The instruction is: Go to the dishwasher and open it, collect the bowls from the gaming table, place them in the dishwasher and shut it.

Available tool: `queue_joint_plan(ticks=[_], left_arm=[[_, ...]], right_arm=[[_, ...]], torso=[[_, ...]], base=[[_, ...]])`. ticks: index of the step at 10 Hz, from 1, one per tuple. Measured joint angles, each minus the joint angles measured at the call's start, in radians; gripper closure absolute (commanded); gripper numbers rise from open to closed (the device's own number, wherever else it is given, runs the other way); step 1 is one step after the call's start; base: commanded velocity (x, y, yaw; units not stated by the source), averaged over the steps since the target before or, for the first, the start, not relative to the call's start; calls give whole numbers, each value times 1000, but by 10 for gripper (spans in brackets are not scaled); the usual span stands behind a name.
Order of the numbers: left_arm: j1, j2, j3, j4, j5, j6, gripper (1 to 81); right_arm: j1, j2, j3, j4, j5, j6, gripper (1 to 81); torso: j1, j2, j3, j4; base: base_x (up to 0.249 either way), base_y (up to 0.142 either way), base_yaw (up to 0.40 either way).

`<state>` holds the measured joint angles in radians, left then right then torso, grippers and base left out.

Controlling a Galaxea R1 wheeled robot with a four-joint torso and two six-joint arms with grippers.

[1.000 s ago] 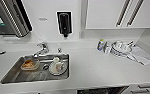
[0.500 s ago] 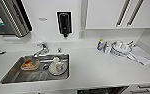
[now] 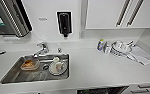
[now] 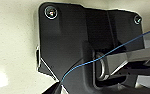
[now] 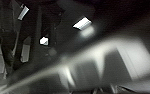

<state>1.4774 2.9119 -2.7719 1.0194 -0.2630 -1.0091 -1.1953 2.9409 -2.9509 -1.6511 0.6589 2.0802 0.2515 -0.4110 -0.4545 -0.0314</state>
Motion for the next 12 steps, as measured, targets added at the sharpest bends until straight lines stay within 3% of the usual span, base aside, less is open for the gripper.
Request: queue_joint_plan(ticks=[1,3,5,8,10,12], left_arm=[[0,-1,0,0,0,-1,10],[0,-1,0,0,0,-1,10],[1,-5,0,0,0,-1,10],[8,-14,0,0,0,-1,10],[8,-14,0,0,1,-1,10],[8,-9,0,0,1,-1,10]], right_arm=[[5,-14,0,6,28,5,10],[30,-47,2,50,154,5,10],[60,-62,-1,66,203,16,10],[145,-80,26,76,320,-31,10],[175,-85,41,59,334,-41,10],[138,-87,42,63,287,-45,10]], torso=[[0,0,0,0],[0,0,0,0],[0,0,0,0],[0,0,0,0],[0,0,1,0],[-1,-1,1,0]], base=[[0,0,0],[0,0,0],[0,0,0],[0,0,0],[0,0,0],[0,0,0]])
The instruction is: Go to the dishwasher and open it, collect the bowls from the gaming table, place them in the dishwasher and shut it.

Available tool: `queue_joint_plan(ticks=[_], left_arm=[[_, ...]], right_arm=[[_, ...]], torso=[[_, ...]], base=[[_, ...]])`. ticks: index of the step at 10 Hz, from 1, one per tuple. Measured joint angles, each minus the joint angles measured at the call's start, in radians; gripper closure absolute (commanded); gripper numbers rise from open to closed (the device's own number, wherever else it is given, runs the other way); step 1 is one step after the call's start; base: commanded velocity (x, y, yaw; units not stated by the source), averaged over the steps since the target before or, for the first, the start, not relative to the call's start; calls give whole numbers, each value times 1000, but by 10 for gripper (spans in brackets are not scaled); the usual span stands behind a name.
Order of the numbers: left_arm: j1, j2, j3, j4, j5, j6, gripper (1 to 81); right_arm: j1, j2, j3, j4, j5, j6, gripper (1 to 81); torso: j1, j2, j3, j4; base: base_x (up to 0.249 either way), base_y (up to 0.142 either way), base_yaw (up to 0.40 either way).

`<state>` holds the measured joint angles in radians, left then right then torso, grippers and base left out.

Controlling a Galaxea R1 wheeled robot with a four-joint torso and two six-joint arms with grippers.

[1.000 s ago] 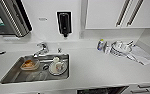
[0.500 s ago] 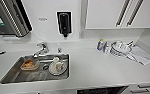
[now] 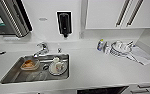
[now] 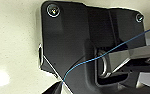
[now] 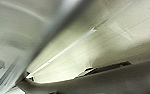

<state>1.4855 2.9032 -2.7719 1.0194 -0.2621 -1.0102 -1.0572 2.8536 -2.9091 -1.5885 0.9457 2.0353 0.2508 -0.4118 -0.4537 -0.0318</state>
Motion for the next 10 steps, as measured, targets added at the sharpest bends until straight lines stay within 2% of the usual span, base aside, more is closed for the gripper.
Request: queue_joint_plan(ticks=[1,3,5,6,8,10], left_arm=[[0,3,0,0,0,0,10],[0,11,0,0,-1,0,10],[0,17,0,1,-1,0,10],[0,13,0,1,-1,0,10],[-1,7,0,1,0,0,10],[0,6,0,0,0,0,10]], right_arm=[[-35,4,-7,22,-21,56,10],[-94,14,-13,36,-82,59,10],[-156,14,-16,0,-185,57,10],[-178,9,-19,-15,-201,57,10],[-111,17,-2,-36,-200,49,10],[-89,18,42,-43,-196,52,10]], torso=[[0,0,0,0],[1,0,0,0],[1,0,0,0],[1,0,0,0],[1,0,0,0],[1,0,0,0]], base=[[0,0,0],[0,0,0],[0,0,0],[0,0,0],[0,0,0],[0,0,0]])
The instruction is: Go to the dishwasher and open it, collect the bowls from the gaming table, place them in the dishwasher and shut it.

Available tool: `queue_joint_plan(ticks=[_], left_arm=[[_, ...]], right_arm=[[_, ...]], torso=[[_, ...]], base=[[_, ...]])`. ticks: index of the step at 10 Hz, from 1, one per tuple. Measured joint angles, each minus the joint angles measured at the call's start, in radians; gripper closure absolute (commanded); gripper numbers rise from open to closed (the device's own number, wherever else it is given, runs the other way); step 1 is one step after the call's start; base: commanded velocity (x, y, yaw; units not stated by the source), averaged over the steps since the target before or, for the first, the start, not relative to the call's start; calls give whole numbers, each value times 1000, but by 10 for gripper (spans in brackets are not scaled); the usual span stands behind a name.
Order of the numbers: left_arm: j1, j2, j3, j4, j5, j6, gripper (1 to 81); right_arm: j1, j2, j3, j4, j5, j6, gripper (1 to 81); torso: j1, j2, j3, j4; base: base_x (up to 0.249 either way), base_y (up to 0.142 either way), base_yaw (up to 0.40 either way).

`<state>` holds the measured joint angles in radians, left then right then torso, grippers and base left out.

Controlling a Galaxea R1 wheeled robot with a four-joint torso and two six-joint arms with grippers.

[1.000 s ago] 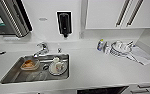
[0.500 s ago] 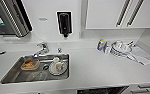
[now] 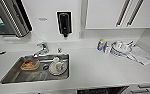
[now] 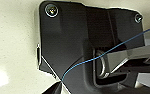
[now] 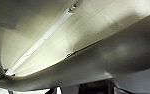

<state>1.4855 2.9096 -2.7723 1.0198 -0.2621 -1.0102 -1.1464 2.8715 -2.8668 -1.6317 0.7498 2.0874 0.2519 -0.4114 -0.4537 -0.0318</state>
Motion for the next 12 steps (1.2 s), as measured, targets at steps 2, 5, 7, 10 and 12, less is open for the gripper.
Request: queue_joint_plan(ticks=[2,5,7,10,12], left_arm=[[0,0,0,0,0,0,10],[0,-1,0,0,0,0,10],[4,-1,0,0,0,0,10],[14,-8,0,0,0,0,10],[23,-8,0,0,0,0,10]], right_arm=[[33,2,21,5,37,-6,10],[58,-10,24,35,128,10,10],[98,-29,50,88,233,28,10],[209,-54,101,158,322,-38,10],[318,-7,122,237,148,14,10]], torso=[[0,0,0,0],[0,0,0,0],[-1,0,0,0],[-3,-1,0,-1],[-2,0,0,-1]], base=[[0,0,0],[0,0,0],[0,0,0],[0,0,0],[0,0,0]])
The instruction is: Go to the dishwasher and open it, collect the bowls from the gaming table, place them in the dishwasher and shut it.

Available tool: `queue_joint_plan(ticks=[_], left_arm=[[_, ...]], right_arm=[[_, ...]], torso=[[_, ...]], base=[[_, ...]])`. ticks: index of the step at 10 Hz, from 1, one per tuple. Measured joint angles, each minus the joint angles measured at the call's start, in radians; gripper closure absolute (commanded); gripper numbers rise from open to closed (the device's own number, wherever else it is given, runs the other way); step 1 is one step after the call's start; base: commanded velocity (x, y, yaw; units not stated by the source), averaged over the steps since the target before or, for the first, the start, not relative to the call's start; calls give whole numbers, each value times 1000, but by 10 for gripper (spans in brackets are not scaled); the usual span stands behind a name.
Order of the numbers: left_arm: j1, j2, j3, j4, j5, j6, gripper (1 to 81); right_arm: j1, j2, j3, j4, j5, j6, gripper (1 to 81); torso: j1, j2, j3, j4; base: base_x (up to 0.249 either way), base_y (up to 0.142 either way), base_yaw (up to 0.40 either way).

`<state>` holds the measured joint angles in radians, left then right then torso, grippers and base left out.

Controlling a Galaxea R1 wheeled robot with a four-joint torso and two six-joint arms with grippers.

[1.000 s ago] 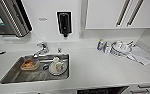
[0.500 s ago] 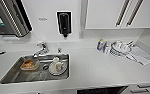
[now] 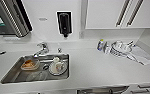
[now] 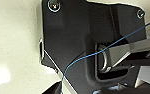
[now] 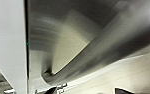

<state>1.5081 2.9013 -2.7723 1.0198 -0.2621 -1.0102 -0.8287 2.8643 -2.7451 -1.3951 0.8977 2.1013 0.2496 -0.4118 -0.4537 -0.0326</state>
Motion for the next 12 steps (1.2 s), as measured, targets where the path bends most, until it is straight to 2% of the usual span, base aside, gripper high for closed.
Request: queue_joint_plan(ticks=[1,4,7,9,12], left_arm=[[0,0,0,0,0,0,10],[2,8,0,0,0,0,10],[2,18,0,0,0,3,10],[0,17,0,0,0,3,10],[-3,33,0,-1,1,3,10]], right_arm=[[13,22,21,5,22,3,10],[-27,-26,-11,4,19,10,10],[-169,-31,-51,-5,18,7,10],[-259,-60,-128,-32,1,-19,10],[-365,-51,-167,-85,-80,-117,10]], torso=[[1,0,0,0],[2,1,0,0],[2,1,0,0],[2,1,0,0],[2,0,0,0]], base=[[0,0,0],[0,0,0],[0,0,0],[0,0,0],[0,0,0]])
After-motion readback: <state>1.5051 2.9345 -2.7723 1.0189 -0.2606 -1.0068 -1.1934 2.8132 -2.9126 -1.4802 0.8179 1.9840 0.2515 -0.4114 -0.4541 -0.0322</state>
